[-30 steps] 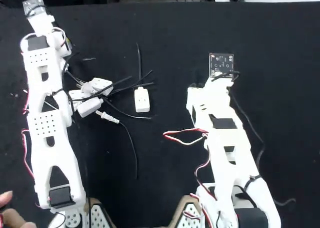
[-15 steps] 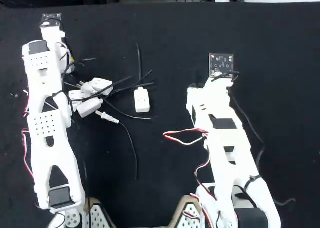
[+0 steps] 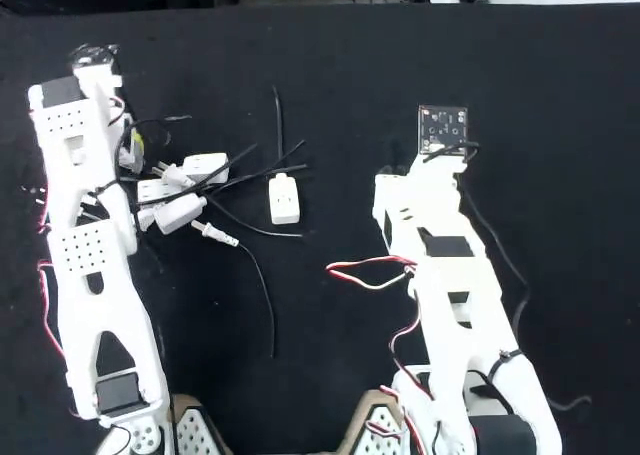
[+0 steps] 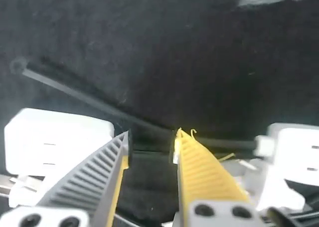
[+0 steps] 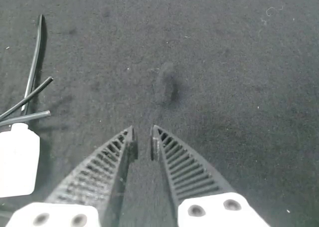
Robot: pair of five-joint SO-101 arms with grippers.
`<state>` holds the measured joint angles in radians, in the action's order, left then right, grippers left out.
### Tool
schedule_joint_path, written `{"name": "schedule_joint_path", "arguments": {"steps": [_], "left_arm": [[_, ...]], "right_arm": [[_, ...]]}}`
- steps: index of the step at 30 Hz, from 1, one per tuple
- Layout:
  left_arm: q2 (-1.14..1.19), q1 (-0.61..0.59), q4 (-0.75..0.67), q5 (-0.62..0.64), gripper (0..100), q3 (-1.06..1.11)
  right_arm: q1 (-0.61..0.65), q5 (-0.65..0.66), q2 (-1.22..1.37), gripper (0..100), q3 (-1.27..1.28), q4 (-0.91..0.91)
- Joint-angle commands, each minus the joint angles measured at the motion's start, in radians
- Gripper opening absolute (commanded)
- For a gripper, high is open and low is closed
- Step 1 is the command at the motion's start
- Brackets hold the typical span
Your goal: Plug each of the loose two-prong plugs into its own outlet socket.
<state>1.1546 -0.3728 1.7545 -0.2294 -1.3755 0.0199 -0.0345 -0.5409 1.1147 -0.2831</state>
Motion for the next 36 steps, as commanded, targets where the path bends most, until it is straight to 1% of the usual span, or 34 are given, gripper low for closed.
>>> {"name": "schedule_joint_path", "arguments": {"steps": [1,5,7,11,14,16,18,20,24,27,32,36], "left_arm": [[-0.173,-0.025,0.011,0.025,16,0.239],[-0.356,-0.015,0.003,0.017,16,0.498],[-0.443,-0.012,0.002,0.017,16,0.567],[-0.572,-0.008,0.0,0.018,16,0.624],[-0.617,0.008,-0.028,0.031,16,0.639],[-0.634,0.033,-0.049,0.075,16,0.633],[-0.64,0.085,-0.084,0.13,16,0.638],[-0.632,0.17,-0.094,0.164,16,0.641],[-0.617,0.371,-0.048,0.172,16,0.642],[-0.617,0.493,-0.032,0.172,16,0.641],[-0.585,0.651,-0.089,0.173,16,0.642],[-0.551,0.723,-0.169,0.173,16,0.641]], "right_arm": [[0.017,-0.002,0.004,5.0,-0.004,0.025],[0.017,-0.002,0.004,5.0,-0.004,0.025],[0.017,-0.002,0.004,5.0,-0.004,0.025],[0.017,-0.002,0.004,5.0,-0.004,0.025],[0.017,-0.002,0.004,5.0,-0.007,0.025],[0.018,-0.002,0.004,5.0,-0.007,0.025],[0.035,-0.002,0.004,5.0,-0.007,0.025],[0.055,-0.002,0.004,5.0,-0.004,0.025],[0.038,-0.002,0.004,5.0,-0.004,0.025],[0.011,-0.002,0.004,5.0,-0.008,0.025],[-0.008,-0.002,0.004,5.0,-0.01,0.025],[-0.051,-0.008,-0.002,5.0,-0.012,0.026]]}}
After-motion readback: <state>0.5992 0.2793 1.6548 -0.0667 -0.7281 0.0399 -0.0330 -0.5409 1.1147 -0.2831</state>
